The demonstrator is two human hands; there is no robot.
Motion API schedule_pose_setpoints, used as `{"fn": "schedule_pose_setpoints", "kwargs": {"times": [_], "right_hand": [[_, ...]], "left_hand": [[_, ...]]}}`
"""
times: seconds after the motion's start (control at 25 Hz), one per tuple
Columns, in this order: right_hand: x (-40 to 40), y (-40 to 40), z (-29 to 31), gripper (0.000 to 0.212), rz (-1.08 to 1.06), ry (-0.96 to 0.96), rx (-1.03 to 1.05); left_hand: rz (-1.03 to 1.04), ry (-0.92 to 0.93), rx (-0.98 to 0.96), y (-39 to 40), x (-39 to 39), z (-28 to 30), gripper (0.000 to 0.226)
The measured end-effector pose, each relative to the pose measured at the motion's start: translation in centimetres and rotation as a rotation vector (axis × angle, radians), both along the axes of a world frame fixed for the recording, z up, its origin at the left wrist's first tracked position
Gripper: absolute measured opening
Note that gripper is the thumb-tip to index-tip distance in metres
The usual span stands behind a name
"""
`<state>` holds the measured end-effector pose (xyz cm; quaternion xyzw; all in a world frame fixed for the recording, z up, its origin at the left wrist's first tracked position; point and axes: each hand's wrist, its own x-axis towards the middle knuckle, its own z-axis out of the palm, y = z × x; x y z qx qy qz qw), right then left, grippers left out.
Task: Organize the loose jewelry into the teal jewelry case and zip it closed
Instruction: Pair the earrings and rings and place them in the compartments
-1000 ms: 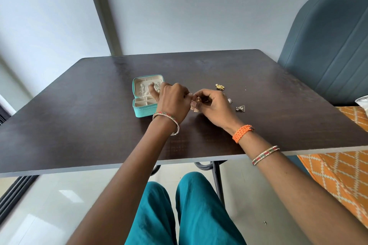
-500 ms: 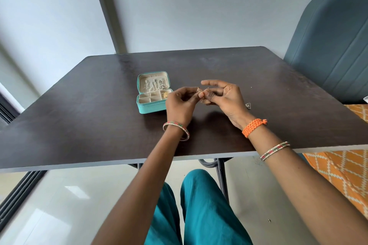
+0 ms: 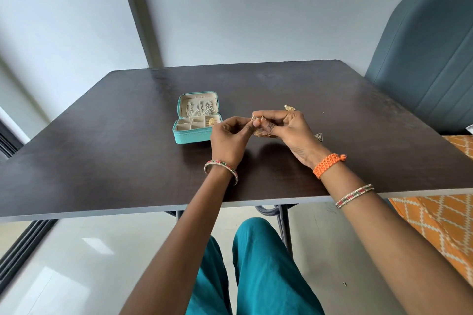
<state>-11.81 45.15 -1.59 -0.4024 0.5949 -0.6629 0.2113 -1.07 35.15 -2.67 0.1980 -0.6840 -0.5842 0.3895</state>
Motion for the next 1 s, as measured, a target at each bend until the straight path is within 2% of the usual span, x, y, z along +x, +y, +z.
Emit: {"fn": "schedule_pose_setpoints", "kwargs": {"times": [0.16,0.32,0.44,0.72,0.92,1.0], "right_hand": [[-0.2,-0.1,0.1,0.032,0.001,-0.057,0.025],[-0.1,0.1,0.4,0.019,-0.006,-0.194,-0.016],[0.0,0.2,0.5,0.016,-0.021,-0.209,-0.004],[-0.2,0.2,0.2,0.03,0.047,-0.29,0.068],[0.0,0.0,-0.2,0.027,0.065,-0.192,0.096],[-0.1,-0.3,-0.5,0.024,0.041,-0.177,0.103]], "left_hand": [[0.002,-0.005,0.066,0.0,0.1,0.0,0.005],[-0.031,0.026,0.124,0.3,0.0,0.2,0.014],[-0.072,0.053,0.244,0.6,0.0,0.5,0.016],[-0.041,0.051,0.374,0.4,0.0,0.2,0.018],[0.04,-0.061,0.173,-0.3,-0.6,-0.5,0.015],[0.043,-0.084,0.152,-0.6,-0.9,-0.8,0.014]]}}
